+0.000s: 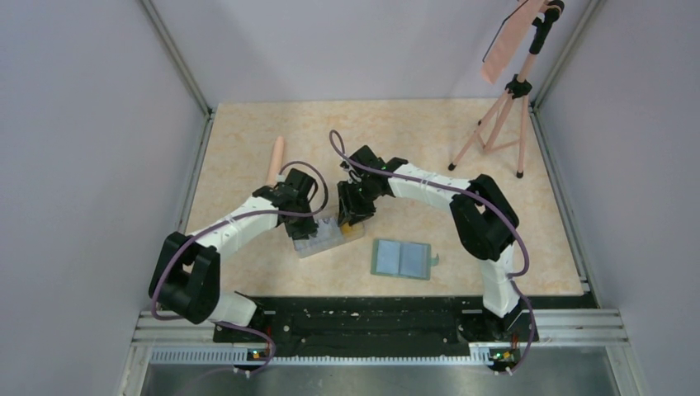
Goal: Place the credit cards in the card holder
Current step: Pick up the credit card from the storage box.
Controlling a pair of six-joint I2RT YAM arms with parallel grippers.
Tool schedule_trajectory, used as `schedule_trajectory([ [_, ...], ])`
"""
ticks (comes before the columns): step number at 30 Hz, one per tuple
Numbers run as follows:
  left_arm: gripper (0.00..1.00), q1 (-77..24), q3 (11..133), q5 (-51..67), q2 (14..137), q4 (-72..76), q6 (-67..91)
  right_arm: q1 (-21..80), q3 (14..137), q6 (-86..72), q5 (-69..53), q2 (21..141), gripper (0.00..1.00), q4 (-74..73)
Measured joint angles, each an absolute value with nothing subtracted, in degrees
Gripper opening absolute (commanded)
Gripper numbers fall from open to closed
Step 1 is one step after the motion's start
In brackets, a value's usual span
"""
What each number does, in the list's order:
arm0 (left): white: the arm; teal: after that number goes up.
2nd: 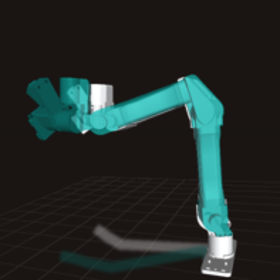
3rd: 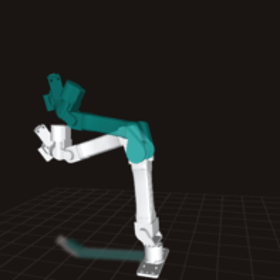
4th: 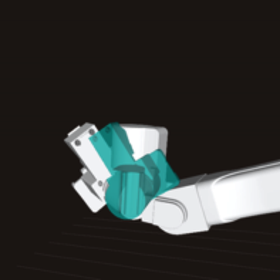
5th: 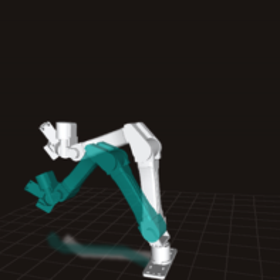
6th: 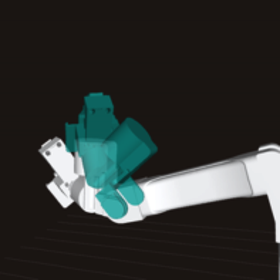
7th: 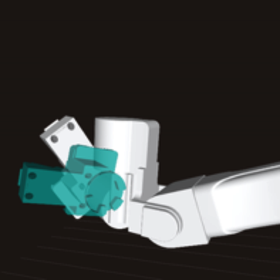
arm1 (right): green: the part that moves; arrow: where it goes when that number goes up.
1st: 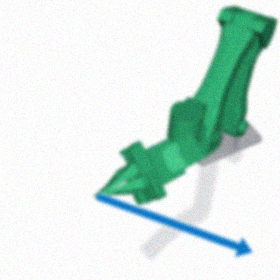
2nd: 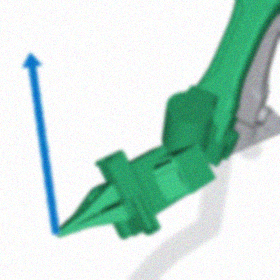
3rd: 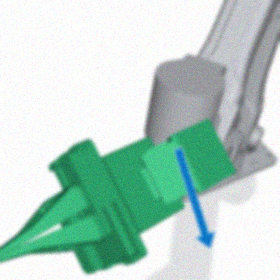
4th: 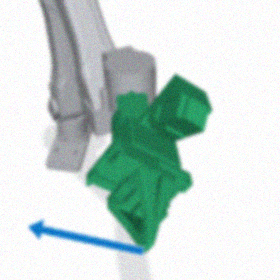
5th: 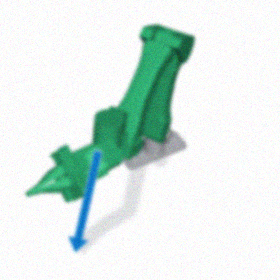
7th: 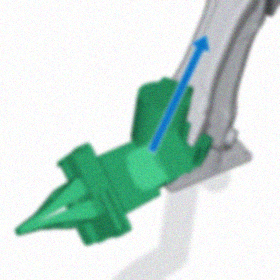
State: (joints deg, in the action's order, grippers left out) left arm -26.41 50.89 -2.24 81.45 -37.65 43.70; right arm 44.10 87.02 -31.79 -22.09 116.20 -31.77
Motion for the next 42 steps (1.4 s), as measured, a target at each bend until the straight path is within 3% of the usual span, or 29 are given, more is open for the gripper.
schedule_trajectory([
  [16,0.20,-26.41,50.89,-4.56,84.97,-39.18,40.62,46.61,92.20,-29.02,-21.21,117.40,0.35,-36.82],
  [27,0.20,-26.41,51.22,-6.17,85.30,-40.29,39.90,48.38,98.76,-27.66,-21.23,122.06,0.50,-39.90],
  [34,0.20,-26.41,51.22,-6.07,85.30,-40.29,39.88,49.65,102.28,-26.11,-18.68,124.88,0.50,-43.97],
  [38,0.20,-26.41,51.22,-6.09,85.30,-40.27,39.79,50.46,103.31,-25.78,-18.04,126.54,0.48,-44.75],
  [42,0.20,-26.41,51.22,-6.04,85.30,-40.25,39.79,51.40,104.40,-25.19,-17.17,127.68,0.36,-46.22],
])
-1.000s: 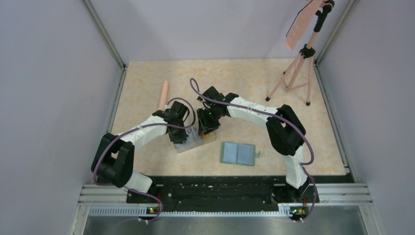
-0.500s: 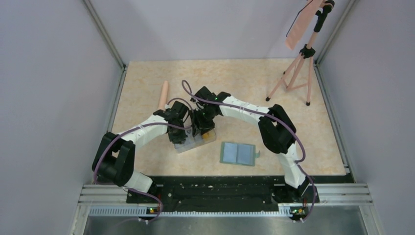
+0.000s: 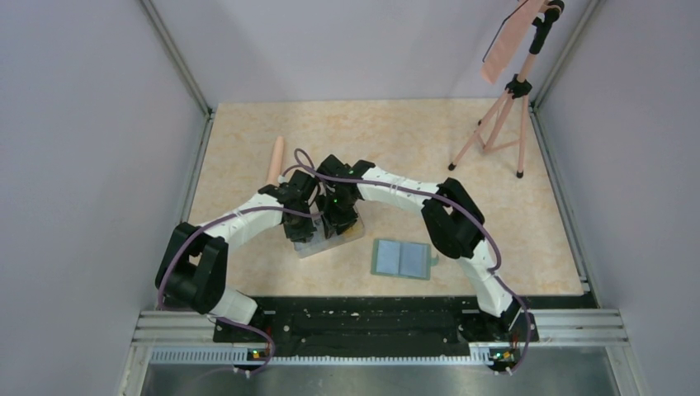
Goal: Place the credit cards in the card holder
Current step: Pick up the credit card from the storage box.
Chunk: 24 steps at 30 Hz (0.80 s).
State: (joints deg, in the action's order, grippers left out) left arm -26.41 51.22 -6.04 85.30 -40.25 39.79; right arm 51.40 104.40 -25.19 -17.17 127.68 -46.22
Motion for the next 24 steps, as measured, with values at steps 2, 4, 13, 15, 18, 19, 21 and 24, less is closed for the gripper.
schedule_trajectory([
  [2,0.20,-26.41,51.22,-6.02,85.30,-40.25,39.79,51.62,104.75,-25.10,-16.71,128.14,0.33,-46.46],
  [4,0.20,-26.41,51.22,-5.98,85.30,-40.25,39.79,51.64,105.14,-25.08,-16.43,128.14,0.29,-47.00],
  [13,0.20,-26.41,51.33,-5.87,85.43,-40.29,39.68,51.75,107.42,-24.69,-15.35,127.90,0.00,-50.04],
  [15,0.20,-26.41,51.33,-5.87,85.43,-40.29,39.66,51.75,108.01,-24.51,-14.39,127.42,0.00,-51.07],
  [18,0.21,-26.41,51.33,-5.87,85.41,-40.29,39.66,51.75,108.14,-23.99,-12.43,126.67,0.00,-52.49],
  [19,0.22,-26.41,51.33,-5.87,85.41,-40.29,39.66,51.75,108.14,-23.99,-12.19,126.61,0.00,-52.62],
  [21,0.23,-26.41,51.33,-5.91,85.38,-40.36,39.66,51.75,108.14,-23.97,-11.86,126.52,0.00,-52.80],
  [24,0.24,-26.41,51.33,-5.96,85.27,-40.49,39.64,51.75,108.14,-23.92,-11.79,126.50,0.00,-52.90],
])
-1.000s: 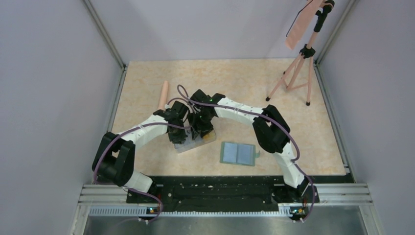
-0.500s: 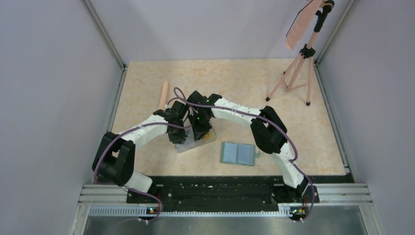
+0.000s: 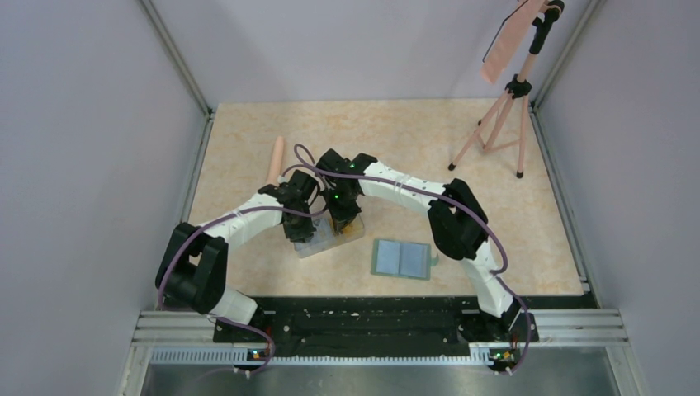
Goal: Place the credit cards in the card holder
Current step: Pick up the credit card from the storage box.
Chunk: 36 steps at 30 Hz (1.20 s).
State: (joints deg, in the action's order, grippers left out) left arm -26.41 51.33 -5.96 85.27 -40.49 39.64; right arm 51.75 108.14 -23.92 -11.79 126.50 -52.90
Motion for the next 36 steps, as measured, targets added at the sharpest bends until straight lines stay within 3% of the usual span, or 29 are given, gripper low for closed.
schedule_trajectory([
  [36,0.29,-26.41,53.49,-7.14,70.59,-46.76,39.40,51.64,102.61,-25.56,-22.35,122.74,0.00,-42.19],
])
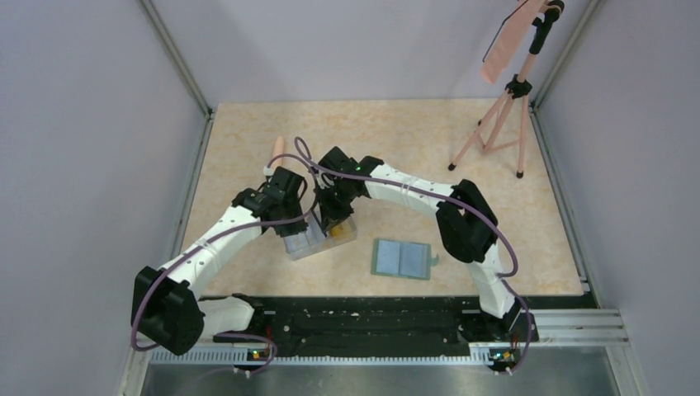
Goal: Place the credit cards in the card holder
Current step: Pick up the credit card from the storage box, then insert the credit card into the card holder.
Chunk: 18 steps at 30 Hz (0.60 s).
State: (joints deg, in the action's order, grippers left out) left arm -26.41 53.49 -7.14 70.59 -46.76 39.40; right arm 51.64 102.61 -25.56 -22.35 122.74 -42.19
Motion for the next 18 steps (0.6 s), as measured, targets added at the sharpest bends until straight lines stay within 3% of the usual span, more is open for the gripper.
schedule_trajectory([
  [18,0.32,-26.41,51.40,-5.17,63.75,-45.12,41.28,49.76,96.09,-25.61,-18.57,114.13,0.00,-41.06],
])
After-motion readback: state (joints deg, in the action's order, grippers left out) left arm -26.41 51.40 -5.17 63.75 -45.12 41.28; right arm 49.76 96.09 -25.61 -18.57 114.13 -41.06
